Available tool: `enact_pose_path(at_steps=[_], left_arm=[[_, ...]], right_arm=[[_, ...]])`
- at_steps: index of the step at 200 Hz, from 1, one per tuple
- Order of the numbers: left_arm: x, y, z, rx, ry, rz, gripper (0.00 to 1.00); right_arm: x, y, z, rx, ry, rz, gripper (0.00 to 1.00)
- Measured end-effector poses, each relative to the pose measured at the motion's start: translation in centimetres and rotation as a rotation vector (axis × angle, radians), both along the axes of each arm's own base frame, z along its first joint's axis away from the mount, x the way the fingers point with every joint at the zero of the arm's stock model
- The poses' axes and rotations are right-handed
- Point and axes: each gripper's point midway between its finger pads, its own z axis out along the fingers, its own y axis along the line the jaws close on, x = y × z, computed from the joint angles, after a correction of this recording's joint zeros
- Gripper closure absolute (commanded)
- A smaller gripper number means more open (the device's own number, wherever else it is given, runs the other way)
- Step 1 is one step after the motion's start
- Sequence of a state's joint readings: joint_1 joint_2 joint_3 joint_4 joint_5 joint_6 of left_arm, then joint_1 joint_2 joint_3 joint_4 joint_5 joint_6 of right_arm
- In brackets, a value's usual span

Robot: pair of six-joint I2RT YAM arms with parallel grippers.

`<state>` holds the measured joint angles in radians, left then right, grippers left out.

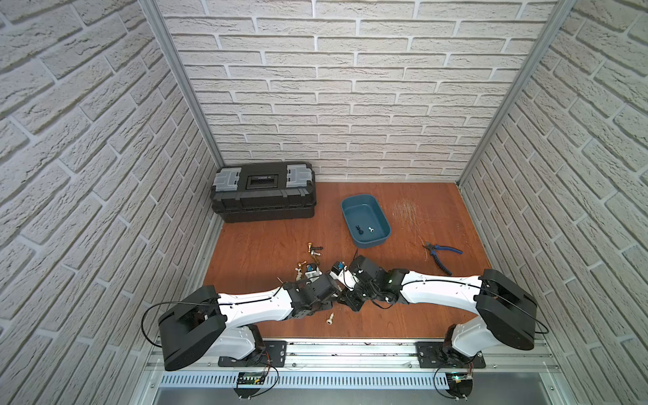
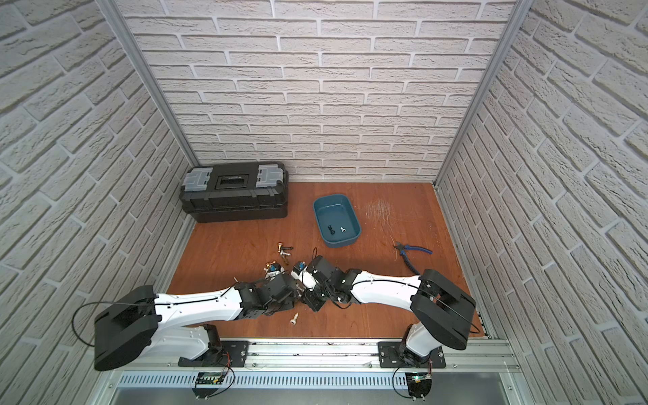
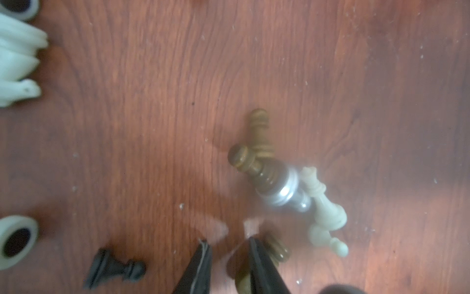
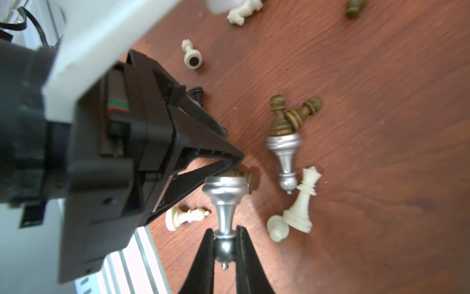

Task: Put the chess pieces into the storage box
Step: Pick up the chess piece at the center of the board, then place the chess piece in the storage box.

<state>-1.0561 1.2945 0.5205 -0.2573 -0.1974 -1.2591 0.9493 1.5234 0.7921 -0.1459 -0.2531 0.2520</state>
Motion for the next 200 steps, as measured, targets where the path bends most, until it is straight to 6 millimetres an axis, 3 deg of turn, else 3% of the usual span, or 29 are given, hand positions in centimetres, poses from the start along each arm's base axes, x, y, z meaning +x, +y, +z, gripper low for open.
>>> enact_pose_path(at_steps=[25,45,78,99,127,159,177,200], left_arm=[[-0.2,0.5,0.2,0.014,0.001,0.001,0.67],[-0.1,0.9,1.1,0.013,-0.023,-0.002,0.66],[0.2,1.5,3.1,0.004,-0.073,-0.007,0.64],[0.2,2.0,3.8,0.005,-0.087,-0.004,0.63],[-0.1,2.7,4.0,0.025,-0.086,-0.007,0.61],[0.0,2.6,4.8,0.042,-0.086,-0.018,0.58],[0.1,2.3,5.3,0.049,-0.088,-0.031,0.55],[0.0,1.7,5.8,0.056,-0.089,-0.053,0.52]], right_arm=[[1.1,-0.8,0.9,-0.027,-0.021,-0.041,0.95],[3.4,-1.4,2.5,-0.041,-0.055,-0.095,0.94],[10.9,-3.6,6.7,-0.04,-0.163,-0.259,0.95],[16.7,-5.9,7.8,-0.054,-0.201,-0.382,0.95],[23.7,-8.7,6.5,-0.109,-0.202,-0.512,0.94],[28.9,-10.5,3.4,-0.172,-0.164,-0.585,0.86],[30.6,-11.1,1.8,-0.195,-0.146,-0.602,0.78],[31.0,-11.9,1.1,-0.223,-0.123,-0.607,0.67]])
